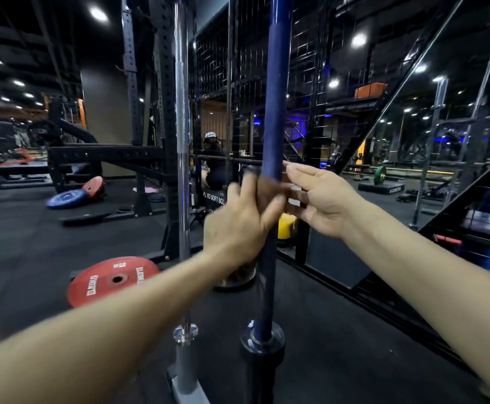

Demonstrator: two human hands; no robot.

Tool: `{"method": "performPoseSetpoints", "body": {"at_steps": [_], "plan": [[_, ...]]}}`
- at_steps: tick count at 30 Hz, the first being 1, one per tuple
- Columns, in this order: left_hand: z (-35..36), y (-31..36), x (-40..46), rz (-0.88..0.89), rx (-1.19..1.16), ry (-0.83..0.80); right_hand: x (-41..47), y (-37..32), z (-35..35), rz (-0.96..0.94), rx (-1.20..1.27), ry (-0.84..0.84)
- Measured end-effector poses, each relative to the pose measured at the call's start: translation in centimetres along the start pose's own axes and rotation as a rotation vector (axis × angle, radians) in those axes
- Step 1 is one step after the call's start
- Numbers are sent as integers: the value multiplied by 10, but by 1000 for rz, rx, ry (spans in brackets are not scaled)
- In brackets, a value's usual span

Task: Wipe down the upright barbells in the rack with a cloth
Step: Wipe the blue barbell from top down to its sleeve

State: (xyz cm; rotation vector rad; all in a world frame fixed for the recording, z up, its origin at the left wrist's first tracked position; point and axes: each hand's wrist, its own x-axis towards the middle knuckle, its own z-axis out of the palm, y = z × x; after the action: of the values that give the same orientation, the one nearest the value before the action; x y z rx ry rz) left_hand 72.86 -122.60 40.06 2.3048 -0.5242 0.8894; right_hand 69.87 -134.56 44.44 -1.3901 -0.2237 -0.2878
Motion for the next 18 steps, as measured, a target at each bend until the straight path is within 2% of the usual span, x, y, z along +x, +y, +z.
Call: {"method": "performPoseSetpoints", "body": {"at_steps": [3, 6, 13, 18], "plan": [[-11, 21, 35, -63, -109, 63, 0, -3, 1, 15, -16, 24], [-3, 19, 26, -82, -125, 85, 0, 2, 0, 13, 0, 25], [29, -12, -41, -83, -56, -115, -10, 9, -1, 14, 76, 40], [9, -3, -12, -47, -84, -55, -15, -5, 6, 55, -7, 69]]}}
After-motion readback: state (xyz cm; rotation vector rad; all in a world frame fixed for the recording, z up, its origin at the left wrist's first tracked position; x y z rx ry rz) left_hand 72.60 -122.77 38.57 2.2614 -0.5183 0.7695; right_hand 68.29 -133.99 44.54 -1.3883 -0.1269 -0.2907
